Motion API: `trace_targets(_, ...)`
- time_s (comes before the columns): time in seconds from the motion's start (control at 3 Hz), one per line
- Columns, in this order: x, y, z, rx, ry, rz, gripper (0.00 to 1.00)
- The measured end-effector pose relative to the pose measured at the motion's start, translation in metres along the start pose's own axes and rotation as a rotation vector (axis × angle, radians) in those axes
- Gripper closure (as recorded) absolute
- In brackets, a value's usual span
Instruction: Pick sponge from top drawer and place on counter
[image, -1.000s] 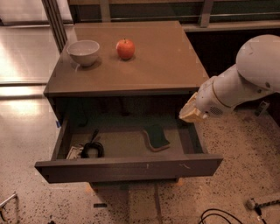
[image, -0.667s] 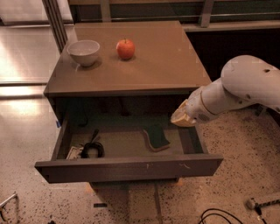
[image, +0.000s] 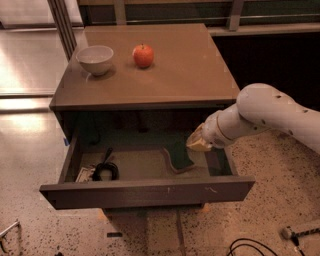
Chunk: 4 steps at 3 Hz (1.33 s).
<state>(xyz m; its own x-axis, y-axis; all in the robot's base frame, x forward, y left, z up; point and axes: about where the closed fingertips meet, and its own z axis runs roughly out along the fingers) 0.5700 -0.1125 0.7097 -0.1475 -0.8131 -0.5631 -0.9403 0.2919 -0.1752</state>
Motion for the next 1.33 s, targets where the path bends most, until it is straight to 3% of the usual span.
trace_targets(0.33, 0.005, 0.005, 0.011, -0.025, -0.003, 0.003, 0.82)
trace_targets(1.33, 0.007, 0.015, 0.054, -0.11, -0.029, 0.004, 0.13)
